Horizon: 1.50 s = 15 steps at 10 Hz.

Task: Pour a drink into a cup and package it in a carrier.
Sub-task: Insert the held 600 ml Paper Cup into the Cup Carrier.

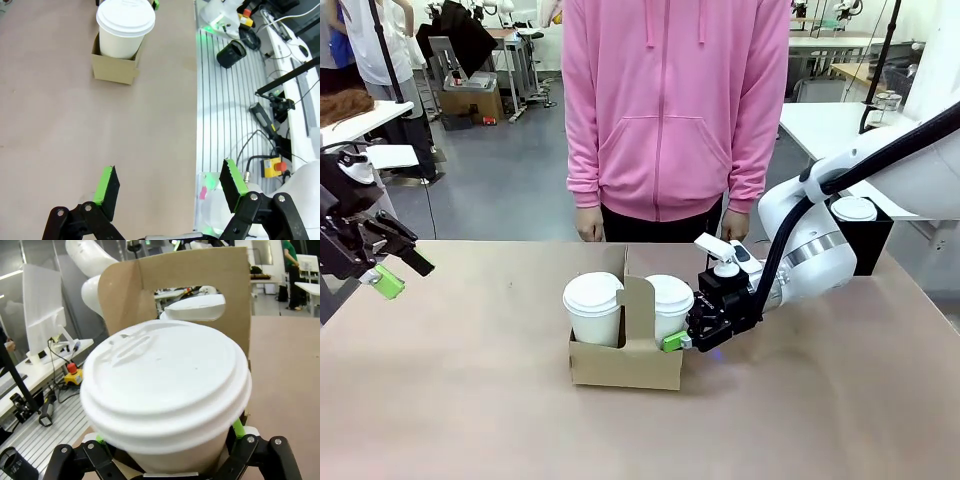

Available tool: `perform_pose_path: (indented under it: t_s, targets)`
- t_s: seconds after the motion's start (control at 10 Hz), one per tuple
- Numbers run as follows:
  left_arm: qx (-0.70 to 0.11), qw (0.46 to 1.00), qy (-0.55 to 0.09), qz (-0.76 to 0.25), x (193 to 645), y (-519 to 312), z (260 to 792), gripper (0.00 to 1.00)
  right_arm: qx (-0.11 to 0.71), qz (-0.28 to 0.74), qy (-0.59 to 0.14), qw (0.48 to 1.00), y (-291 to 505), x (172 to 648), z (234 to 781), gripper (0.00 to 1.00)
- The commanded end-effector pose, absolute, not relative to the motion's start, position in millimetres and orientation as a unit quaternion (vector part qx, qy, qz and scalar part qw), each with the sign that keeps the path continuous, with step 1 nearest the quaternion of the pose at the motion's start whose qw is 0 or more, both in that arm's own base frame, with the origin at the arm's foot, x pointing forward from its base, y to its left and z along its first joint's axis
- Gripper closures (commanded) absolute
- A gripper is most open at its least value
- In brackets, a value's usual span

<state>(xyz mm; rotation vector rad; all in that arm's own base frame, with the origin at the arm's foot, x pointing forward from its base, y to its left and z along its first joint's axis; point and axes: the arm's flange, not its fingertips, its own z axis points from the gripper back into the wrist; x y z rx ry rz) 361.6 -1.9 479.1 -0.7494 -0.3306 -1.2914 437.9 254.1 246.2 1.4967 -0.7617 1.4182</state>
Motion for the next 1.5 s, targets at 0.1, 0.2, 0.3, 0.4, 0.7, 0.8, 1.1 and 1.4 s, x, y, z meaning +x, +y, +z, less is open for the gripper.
perform_pose_path:
  t_s: [0.1, 0.2, 0.3, 0.4, 0.7, 0.8, 1.1, 1.4]
  targets:
    - [-0.339, 0.718, -0.149, -0.589, 361.2, -1.4, 479.1, 0.00, 0.567, 0.592, -0.325, 0.472, 222.9, 429.5, 269.7, 0.00]
    - [-0.339, 0.718, -0.149, -0.589, 361.2, -1.4, 479.1, 0.00, 0.561, 0.588, -0.336, 0.475, 212.8, 427.9, 278.4, 0.00]
    - [-0.339, 0.718, -0.149, -0.589, 361.2, -1.4, 479.1, 0.00, 0.555, 0.586, -0.342, 0.482, 202.6, 426.0, 287.2, 0.00]
    - [-0.339, 0.718, -0.149, -0.589, 361.2, -1.4, 479.1, 0.00, 0.542, 0.581, -0.350, 0.496, 185.4, 422.7, 300.2, 0.00]
    - [-0.339, 0.718, -0.149, -0.589, 361.2, -1.4, 479.1, 0.00, 0.475, 0.521, -0.371, 0.605, 103.2, 391.4, 356.8, 0.00]
    - [-0.339, 0.718, -0.149, -0.589, 361.2, -1.4, 479.1, 0.00, 0.452, 0.490, -0.376, 0.644, 75.7, 378.3, 374.2, 0.00]
    - [-0.339, 0.718, -0.149, -0.589, 361.2, -1.4, 479.1, 0.00, 0.432, 0.431, -0.373, 0.699, 34.4, 344.1, 390.3, 0.00]
    - [-0.339, 0.718, -0.149, -0.589, 361.2, -1.4, 479.1, 0.00, 0.436, 0.388, -0.365, 0.725, 28.0, 343.1, 382.5, 0.00]
